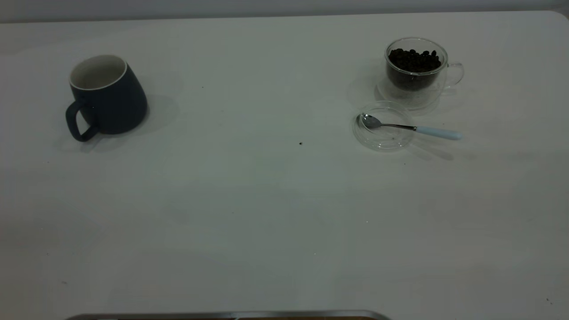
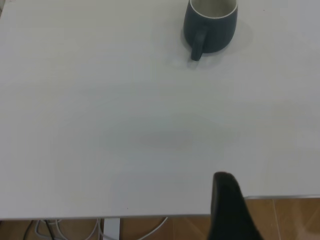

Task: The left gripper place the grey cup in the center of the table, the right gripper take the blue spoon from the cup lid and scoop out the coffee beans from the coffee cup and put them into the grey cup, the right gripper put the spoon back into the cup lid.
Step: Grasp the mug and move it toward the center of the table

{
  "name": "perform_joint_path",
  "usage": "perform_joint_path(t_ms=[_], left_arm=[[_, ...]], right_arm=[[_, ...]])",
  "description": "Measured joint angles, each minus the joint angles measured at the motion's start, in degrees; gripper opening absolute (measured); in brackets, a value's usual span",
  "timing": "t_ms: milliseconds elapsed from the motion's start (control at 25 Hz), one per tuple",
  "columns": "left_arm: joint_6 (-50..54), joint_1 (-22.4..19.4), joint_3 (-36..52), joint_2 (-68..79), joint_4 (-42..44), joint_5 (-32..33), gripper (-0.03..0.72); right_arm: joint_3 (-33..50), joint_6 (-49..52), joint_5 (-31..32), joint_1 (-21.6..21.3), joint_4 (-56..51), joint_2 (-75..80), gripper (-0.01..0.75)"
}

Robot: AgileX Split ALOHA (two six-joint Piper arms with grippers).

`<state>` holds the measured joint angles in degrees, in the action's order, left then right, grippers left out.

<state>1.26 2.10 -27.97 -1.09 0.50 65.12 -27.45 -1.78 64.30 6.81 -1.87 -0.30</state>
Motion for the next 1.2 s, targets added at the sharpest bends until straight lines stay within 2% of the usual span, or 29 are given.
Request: perform_joint_path(t_ms=[640,800,960,1200], left_arm=[[0.3,0.0,-0.1,0.2,-0.5,-0.6,0.495],[4.5,0.0,-2.3,5.5,-0.8,-10.1,0.495],[8.1,0.0,-5.9,18.7,-1.2,-20.8,0.495],[7.0,0.0,-14.6,42.7,-1.2,-24.3,0.495]], right_arm=[[0.0,0.0,0.0,0.0,0.0,0.0,0.576],[0.0,0.0,0.0,0.0,0.0,0.0,0.576],[0.0,0.0,0.0,0.0,0.0,0.0,0.576],[0.0,0.0,0.0,0.0,0.0,0.0,0.576]])
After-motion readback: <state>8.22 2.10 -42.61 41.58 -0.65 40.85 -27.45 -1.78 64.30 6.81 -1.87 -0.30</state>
